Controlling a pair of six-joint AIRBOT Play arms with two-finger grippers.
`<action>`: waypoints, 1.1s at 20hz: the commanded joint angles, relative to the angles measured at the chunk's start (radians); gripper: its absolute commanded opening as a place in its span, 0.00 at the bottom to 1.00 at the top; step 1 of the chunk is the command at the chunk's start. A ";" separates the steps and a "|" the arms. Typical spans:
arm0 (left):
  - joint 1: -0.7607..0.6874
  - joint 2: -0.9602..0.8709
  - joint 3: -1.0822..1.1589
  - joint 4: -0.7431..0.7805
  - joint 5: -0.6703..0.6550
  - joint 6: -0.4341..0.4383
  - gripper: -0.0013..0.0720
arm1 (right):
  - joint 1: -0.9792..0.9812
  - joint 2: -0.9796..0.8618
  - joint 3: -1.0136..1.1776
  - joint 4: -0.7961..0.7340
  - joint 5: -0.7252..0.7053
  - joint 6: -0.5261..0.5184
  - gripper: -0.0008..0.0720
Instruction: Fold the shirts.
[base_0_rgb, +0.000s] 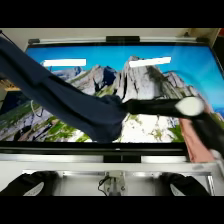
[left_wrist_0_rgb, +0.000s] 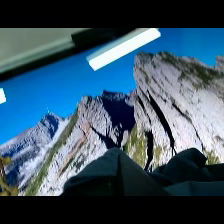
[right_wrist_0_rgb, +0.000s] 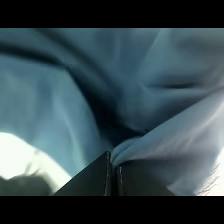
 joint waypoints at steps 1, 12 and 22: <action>0.002 0.120 0.001 0.031 0.193 -0.071 0.05 | -0.162 0.306 0.183 -0.229 0.099 0.085 0.11; 0.001 0.199 -0.277 0.214 -0.138 -0.158 0.05 | -0.226 0.453 0.254 -0.510 0.459 0.330 0.11; 0.002 0.169 -0.785 0.215 0.298 -0.246 0.06 | -0.225 -0.152 0.057 -0.231 -0.257 0.323 0.11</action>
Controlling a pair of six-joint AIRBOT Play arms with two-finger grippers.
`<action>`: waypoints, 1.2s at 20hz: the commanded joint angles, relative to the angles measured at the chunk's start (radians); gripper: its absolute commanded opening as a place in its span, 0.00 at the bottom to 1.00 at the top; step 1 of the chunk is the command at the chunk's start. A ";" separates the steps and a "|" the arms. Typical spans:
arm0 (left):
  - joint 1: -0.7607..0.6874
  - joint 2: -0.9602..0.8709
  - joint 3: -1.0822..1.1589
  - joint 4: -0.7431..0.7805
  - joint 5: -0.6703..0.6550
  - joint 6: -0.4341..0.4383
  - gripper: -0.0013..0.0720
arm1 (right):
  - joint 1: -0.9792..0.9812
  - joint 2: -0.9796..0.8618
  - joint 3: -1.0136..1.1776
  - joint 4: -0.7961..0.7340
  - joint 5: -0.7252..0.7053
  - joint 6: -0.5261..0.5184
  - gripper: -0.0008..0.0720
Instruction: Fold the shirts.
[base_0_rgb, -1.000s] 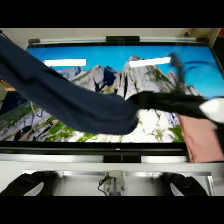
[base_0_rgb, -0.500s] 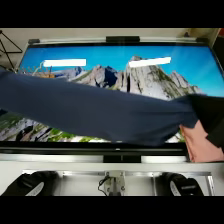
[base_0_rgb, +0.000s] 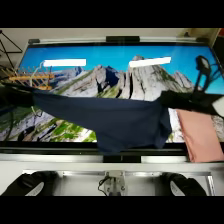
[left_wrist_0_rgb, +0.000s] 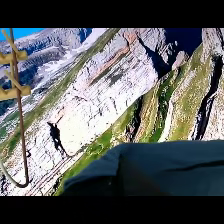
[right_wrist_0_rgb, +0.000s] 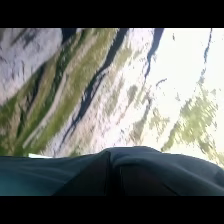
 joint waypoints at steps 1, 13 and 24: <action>0.003 -0.026 -0.071 -0.001 0.145 -0.029 0.06 | 0.000 -0.220 -0.018 0.254 -0.406 0.001 0.11; 0.064 -0.219 -0.074 0.007 0.240 -0.036 0.06 | 0.079 -0.306 -0.030 0.184 0.246 -0.104 0.88; 0.111 -0.219 -0.074 0.006 0.218 -0.036 0.06 | 0.680 -0.420 -0.404 0.515 -0.397 0.193 0.94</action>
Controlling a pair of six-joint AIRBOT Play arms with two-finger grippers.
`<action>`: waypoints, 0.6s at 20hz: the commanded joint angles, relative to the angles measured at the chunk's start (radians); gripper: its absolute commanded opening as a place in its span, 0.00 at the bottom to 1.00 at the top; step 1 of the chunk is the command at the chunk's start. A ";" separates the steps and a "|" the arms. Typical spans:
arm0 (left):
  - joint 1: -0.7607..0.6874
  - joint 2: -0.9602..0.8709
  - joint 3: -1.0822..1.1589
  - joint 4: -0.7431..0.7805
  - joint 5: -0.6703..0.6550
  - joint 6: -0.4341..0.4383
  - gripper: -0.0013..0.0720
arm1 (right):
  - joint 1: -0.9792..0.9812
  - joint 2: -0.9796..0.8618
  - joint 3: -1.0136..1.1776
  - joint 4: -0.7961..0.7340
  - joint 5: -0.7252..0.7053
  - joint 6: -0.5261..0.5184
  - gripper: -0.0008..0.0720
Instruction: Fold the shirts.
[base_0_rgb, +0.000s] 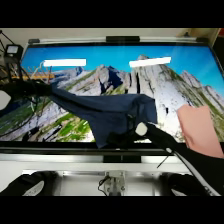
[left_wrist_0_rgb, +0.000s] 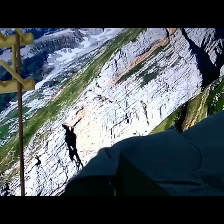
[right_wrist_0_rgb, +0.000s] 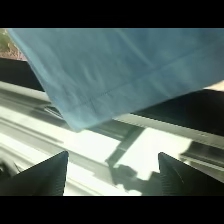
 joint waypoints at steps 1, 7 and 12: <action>0.003 0.000 0.000 0.000 -0.002 0.000 0.06 | 0.104 -0.081 -0.027 0.182 -0.198 0.036 0.94; 0.003 0.000 0.000 0.000 -0.002 0.000 0.06 | 0.152 -0.099 -0.026 0.358 -0.408 0.031 0.88; 0.011 0.001 0.003 0.001 -0.001 0.001 0.06 | 0.125 -0.085 -0.026 0.370 -0.354 -0.055 0.11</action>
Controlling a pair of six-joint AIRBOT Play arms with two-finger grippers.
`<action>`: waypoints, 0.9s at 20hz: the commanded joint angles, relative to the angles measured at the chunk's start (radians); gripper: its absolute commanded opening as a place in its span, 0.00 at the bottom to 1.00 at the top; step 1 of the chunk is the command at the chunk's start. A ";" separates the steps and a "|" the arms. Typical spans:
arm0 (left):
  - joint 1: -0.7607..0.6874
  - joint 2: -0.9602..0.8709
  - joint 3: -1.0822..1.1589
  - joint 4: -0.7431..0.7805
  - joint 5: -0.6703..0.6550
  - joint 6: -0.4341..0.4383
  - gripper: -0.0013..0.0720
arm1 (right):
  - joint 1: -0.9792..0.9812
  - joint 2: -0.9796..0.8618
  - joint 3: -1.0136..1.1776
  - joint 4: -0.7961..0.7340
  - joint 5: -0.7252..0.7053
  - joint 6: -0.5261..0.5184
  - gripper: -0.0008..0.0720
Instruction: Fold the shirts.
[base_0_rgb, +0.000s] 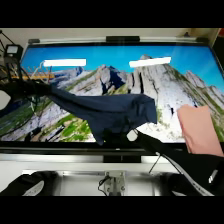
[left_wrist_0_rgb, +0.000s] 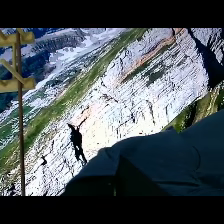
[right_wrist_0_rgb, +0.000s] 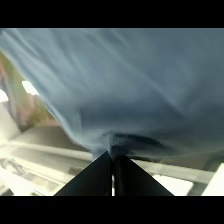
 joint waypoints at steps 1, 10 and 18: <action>0.013 0.004 0.012 0.014 0.001 0.001 0.06 | -0.038 0.039 0.002 0.000 0.080 -0.143 0.11; 0.277 0.092 0.685 0.027 0.060 -0.151 0.06 | -0.543 0.794 0.529 -0.645 0.698 -0.230 0.11; 0.315 0.196 0.797 -0.189 0.038 -0.069 0.06 | -0.687 0.975 0.734 -0.591 0.577 -0.159 0.11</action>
